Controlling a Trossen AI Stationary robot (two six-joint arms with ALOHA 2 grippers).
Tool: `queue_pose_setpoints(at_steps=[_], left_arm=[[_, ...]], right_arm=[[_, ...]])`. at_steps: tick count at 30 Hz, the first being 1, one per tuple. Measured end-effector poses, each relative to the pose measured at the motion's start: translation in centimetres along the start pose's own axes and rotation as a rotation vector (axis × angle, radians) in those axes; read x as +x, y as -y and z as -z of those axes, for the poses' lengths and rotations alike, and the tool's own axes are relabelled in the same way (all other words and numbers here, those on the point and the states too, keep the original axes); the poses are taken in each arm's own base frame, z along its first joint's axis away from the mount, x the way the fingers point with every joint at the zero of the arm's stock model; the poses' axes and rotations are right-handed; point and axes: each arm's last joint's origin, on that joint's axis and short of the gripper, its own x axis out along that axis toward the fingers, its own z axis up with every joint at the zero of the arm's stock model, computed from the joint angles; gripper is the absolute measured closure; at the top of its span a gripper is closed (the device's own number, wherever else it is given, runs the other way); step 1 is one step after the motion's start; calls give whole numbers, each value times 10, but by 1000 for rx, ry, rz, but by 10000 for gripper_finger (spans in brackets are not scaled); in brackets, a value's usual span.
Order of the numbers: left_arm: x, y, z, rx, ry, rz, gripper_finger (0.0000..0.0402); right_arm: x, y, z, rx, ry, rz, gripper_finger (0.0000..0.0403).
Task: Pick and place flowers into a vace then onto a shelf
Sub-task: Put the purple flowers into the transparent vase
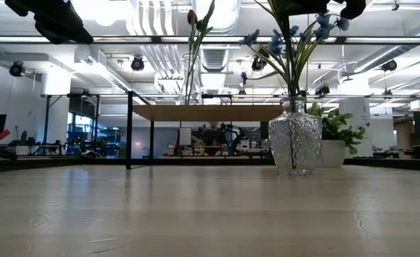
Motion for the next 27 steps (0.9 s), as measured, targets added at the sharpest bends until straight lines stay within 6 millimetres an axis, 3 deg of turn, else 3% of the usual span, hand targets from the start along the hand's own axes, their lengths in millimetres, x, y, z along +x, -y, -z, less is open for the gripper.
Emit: queue_pose_setpoints(at_steps=[27], left_arm=[[0, 0, 0, 1, -1, 0, 238]], right_arm=[[8, 2, 12, 9, 4, 28, 390]])
